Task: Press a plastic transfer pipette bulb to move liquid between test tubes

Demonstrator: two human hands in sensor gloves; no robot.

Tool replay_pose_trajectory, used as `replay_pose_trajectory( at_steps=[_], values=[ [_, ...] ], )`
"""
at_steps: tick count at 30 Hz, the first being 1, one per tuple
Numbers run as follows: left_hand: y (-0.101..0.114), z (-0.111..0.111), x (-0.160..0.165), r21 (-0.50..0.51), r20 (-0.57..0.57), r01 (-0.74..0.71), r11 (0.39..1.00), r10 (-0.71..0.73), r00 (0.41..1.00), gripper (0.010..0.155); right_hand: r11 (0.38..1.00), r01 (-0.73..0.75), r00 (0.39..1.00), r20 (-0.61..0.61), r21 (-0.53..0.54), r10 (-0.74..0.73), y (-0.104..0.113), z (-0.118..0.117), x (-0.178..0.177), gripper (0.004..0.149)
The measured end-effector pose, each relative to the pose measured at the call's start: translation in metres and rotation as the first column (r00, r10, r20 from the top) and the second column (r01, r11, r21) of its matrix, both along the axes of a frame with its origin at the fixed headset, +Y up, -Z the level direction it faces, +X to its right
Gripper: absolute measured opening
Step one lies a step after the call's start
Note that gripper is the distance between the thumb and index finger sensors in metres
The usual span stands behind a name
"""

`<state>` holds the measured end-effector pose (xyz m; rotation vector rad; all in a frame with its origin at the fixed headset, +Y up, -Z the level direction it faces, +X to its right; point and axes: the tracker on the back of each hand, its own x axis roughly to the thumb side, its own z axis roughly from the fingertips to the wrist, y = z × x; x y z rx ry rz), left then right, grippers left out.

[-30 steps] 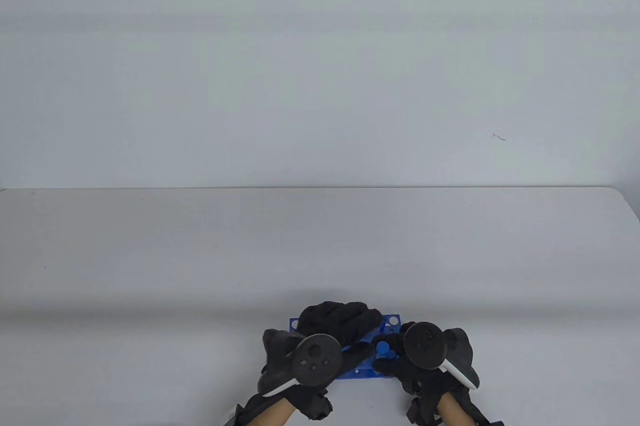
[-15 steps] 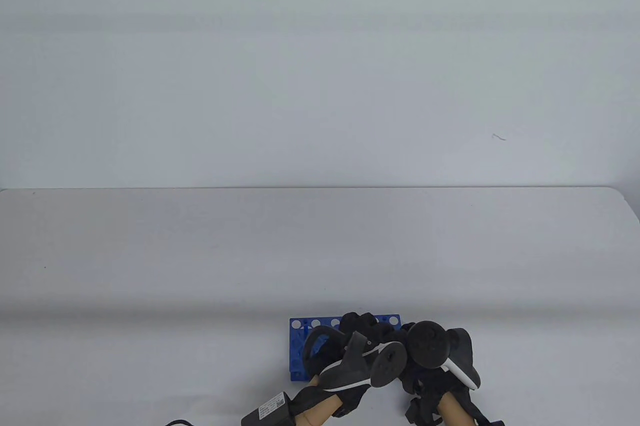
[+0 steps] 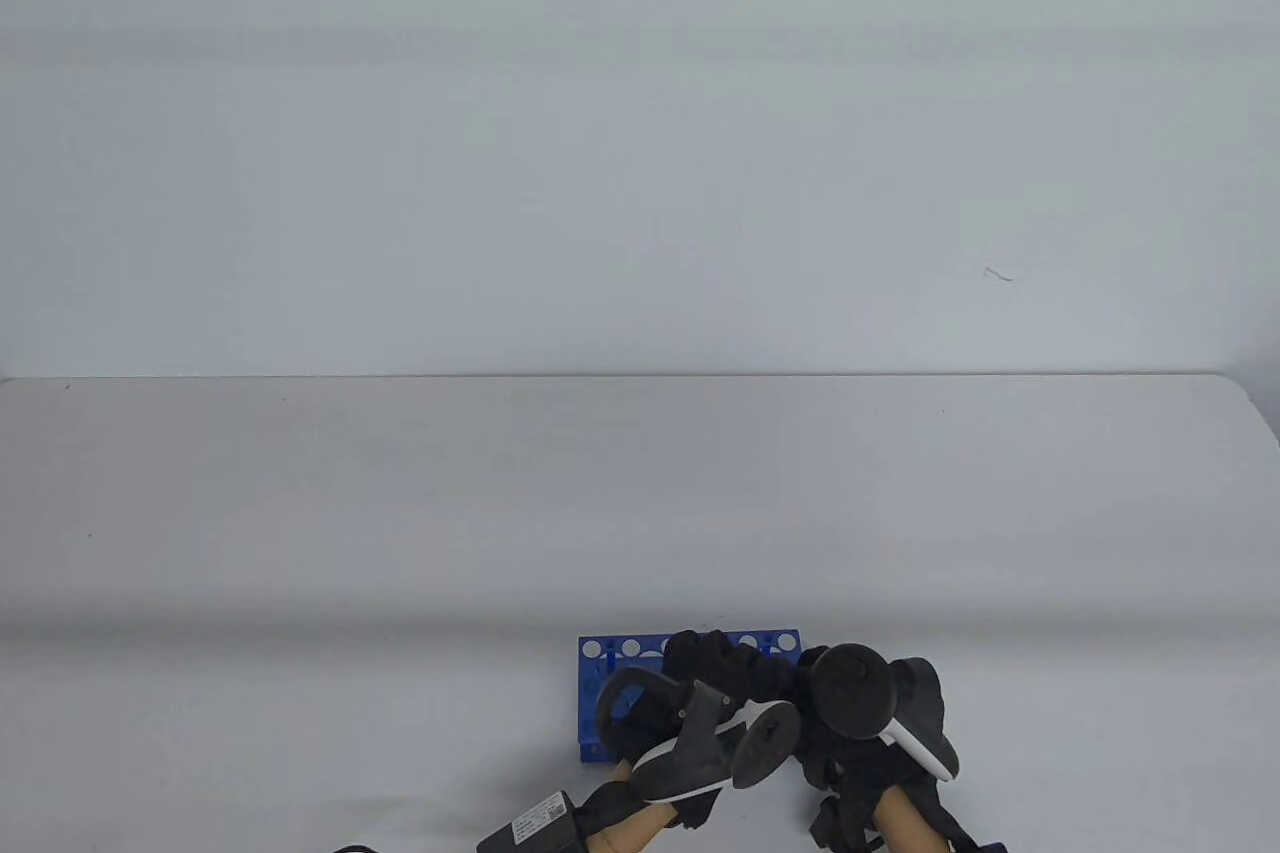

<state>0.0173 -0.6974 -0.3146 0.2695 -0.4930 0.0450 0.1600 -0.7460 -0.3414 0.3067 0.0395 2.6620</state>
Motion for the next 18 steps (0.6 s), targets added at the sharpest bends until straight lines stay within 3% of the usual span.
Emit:
replay_pose_trajectory(
  at_steps=[5, 9, 14, 18],
  values=[
    [-0.003, -0.002, 0.001, 0.021, -0.058, 0.023, 1.0, -0.022, 0.998, 0.058, 1.0, -0.002, 1.0, 0.002, 0.004, 0.002, 0.0, 0.0, 0.0, 0.049],
    [-0.001, -0.006, -0.005, -0.065, -0.011, -0.008, 0.998, 0.007, 1.0, 0.074, 1.0, 0.0, 1.0, 0.0, 0.001, 0.0, -0.001, 0.0, 0.0, 0.049],
    [0.0, -0.002, 0.001, -0.084, 0.03, 0.046, 0.995, -0.043, 0.999, 0.061, 1.0, 0.0, 1.0, 0.002, 0.001, 0.0, -0.001, 0.0, -0.001, 0.049],
    [-0.003, 0.005, 0.008, 0.025, -0.015, 0.074, 0.997, -0.074, 0.997, 0.056, 1.0, 0.006, 1.0, 0.002, -0.003, -0.006, -0.001, 0.0, 0.0, 0.048]
  ],
)
